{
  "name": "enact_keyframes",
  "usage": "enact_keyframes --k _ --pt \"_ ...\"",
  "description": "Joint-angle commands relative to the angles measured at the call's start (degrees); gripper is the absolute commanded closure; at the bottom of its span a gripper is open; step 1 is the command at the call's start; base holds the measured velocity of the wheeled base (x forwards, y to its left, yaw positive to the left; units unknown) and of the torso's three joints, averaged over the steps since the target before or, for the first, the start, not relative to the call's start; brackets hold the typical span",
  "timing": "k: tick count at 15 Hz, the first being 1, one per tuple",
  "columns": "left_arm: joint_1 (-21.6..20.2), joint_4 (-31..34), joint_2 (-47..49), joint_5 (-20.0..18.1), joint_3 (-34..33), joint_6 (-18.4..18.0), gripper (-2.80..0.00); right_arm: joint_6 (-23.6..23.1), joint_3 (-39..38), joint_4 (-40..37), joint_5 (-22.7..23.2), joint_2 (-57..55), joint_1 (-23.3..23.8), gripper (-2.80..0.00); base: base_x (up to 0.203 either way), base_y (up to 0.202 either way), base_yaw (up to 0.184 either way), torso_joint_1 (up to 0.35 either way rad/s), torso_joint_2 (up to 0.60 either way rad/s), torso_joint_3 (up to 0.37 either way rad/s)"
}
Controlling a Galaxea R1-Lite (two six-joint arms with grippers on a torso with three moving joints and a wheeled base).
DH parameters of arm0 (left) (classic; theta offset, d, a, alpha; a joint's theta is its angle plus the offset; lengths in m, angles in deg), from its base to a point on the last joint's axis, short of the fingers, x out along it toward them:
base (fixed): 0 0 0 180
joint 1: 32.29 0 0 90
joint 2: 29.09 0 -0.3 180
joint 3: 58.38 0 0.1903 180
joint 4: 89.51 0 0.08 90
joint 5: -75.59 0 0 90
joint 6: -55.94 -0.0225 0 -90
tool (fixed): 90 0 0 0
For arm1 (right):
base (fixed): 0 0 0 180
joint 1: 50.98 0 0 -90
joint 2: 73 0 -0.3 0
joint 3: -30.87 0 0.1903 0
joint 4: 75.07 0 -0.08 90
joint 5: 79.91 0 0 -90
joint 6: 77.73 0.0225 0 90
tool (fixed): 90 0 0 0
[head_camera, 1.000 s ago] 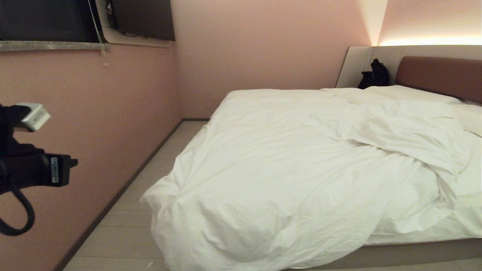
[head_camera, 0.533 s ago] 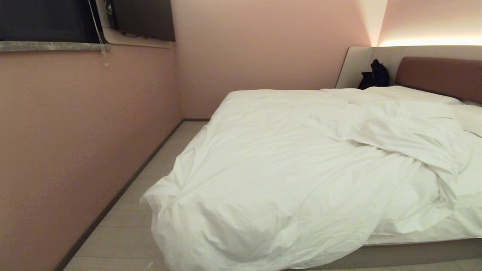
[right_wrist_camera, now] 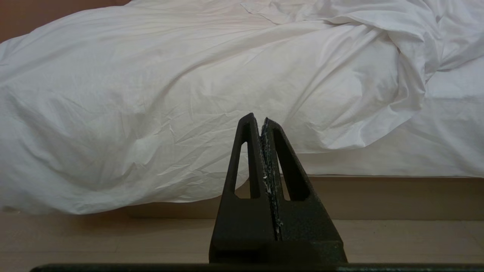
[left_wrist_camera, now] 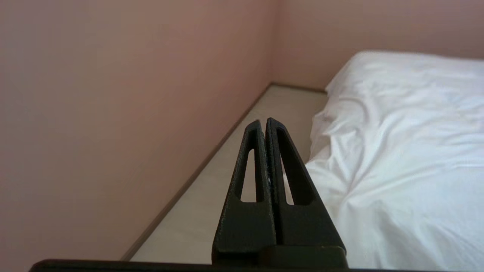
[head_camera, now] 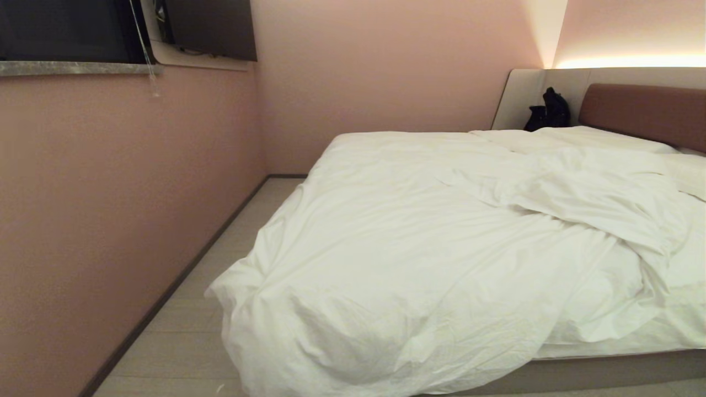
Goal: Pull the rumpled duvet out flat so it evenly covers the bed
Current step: Hold the folded corner of the quilt
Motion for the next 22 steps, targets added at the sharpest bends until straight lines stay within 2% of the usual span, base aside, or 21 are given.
enact_keyframes --k 1,4,9,10,12,14,19,22 --pt "-0.8 -0.1 -7.5 -2.6 -3.2 -0.2 0.0 0.0 0.0 0.0 0.1 0.0 0.0 0.0 0.0 0.0 0.0 0.0 0.0 0.0" --pt "-1.6 -0.4 -12.7 -9.2 -6.4 -0.2 0.0 -0.1 0.0 0.0 0.0 0.0 0.0 0.0 0.0 0.0 0.0 0.0 0.0 0.0" --pt "-1.6 -9.2 -15.5 -12.2 -14.8 -0.7 0.0 0.0 0.0 -0.1 0.1 0.0 0.0 0.0 0.0 0.0 0.0 0.0 0.0 0.0" --pt "-1.5 -9.8 -16.7 -14.0 -16.2 -1.2 0.0 0.0 0.0 0.0 0.0 0.0 0.0 0.0 0.0 0.0 0.0 0.0 0.0 0.0" --pt "-1.3 -9.4 -19.4 -15.2 -18.4 -1.3 0.0 0.0 0.0 0.0 0.0 0.0 0.0 0.0 0.0 0.0 0.0 0.0 0.0 0.0" --pt "-1.3 -9.2 -23.2 -19.1 -20.7 -1.5 0.0 0.0 0.0 0.0 0.1 0.0 0.0 0.0 0.0 0.0 0.0 0.0 0.0 0.0" --pt "-1.2 -8.2 -26.4 -20.1 -24.5 -1.7 0.0 0.0 0.0 0.0 0.1 0.0 0.0 0.0 0.0 0.0 0.0 0.0 0.0 0.0" --pt "-1.2 -10.9 -26.4 -20.3 -28.0 -1.7 0.0 0.0 0.0 0.0 0.0 0.0 0.0 0.0 0.0 0.0 0.0 0.0 0.0 0.0"
